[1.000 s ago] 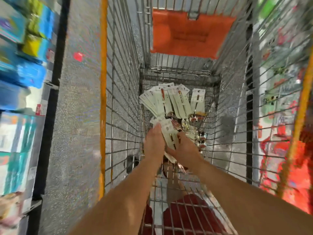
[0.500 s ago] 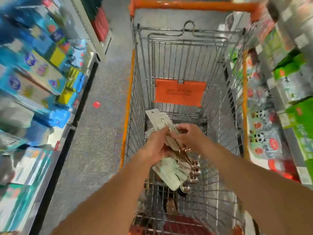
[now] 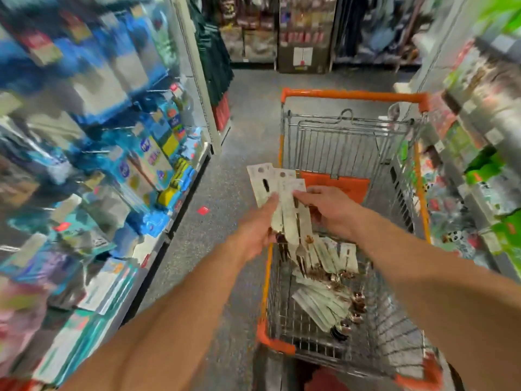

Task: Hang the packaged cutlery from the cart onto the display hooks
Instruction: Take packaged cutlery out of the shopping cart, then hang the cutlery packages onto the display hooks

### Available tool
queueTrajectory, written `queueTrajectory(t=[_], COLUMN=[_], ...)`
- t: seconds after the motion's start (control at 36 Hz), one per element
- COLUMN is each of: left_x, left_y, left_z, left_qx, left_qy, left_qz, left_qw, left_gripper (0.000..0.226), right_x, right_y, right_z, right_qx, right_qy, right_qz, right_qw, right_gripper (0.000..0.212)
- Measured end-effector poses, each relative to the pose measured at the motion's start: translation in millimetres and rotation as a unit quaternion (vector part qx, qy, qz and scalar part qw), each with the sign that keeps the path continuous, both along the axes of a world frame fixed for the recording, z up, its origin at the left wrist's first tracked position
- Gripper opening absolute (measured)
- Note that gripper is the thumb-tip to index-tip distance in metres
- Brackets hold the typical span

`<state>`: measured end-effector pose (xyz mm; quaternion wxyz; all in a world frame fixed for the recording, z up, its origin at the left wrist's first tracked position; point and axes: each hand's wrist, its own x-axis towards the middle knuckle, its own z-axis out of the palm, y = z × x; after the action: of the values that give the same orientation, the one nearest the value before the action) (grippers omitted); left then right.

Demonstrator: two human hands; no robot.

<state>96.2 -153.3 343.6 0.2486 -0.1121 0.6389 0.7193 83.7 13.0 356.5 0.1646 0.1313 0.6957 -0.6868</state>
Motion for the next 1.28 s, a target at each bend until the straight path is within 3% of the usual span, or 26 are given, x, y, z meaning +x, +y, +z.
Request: queueTrajectory(t=[0.11, 0.33, 0.47, 0.61, 0.78, 0.89, 1.06, 1.19, 1.28], left_x=[15, 54, 94, 141, 204, 260, 355, 441, 494], left_y=[-37, -105, -130, -151, -173, -198, -255, -303, -327], left_z=[24, 62, 76, 84, 81, 83, 86, 90, 95], left_qx=[-0.002, 0.004, -0.008, 0.000, 0.010, -0.019, -0.095, -0.097, -0.116], left_qy=[0.036, 0.095, 0.110, 0.093, 0.136, 0.159, 0.139, 0.134, 0.129], left_qz=[0.029, 0.122, 0.178, 0.179, 0.266, 0.317, 0.428, 0.490, 0.514], left_qw=[0.999, 0.988, 0.978, 0.979, 0.954, 0.935, 0.888, 0.856, 0.840], left_gripper=[0.015, 0.017, 0.018, 0.036, 0.020, 0.015, 0.037, 0.036, 0.034], right_x=[3, 10, 32, 61, 111, 151, 222, 301, 354], right_y=[-30, -97, -134, -169, -222, -260, -310, -364, -397], right_z=[27, 68, 84, 95, 100, 91, 93, 98, 100], right_qx=[-0.063, -0.068, -0.057, -0.061, -0.101, -0.070, 0.014, 0.067, 0.093], right_qy=[-0.011, 0.020, 0.037, 0.035, 0.026, 0.027, 0.031, 0.052, 0.092], right_qz=[0.067, 0.164, 0.228, 0.267, 0.297, 0.331, 0.499, 0.605, 0.622], right_qw=[0.996, 0.984, 0.971, 0.961, 0.949, 0.941, 0.866, 0.792, 0.772], right_gripper=[0.014, 0.031, 0.023, 0.014, 0.009, 0.044, 0.030, 0.013, 0.016])
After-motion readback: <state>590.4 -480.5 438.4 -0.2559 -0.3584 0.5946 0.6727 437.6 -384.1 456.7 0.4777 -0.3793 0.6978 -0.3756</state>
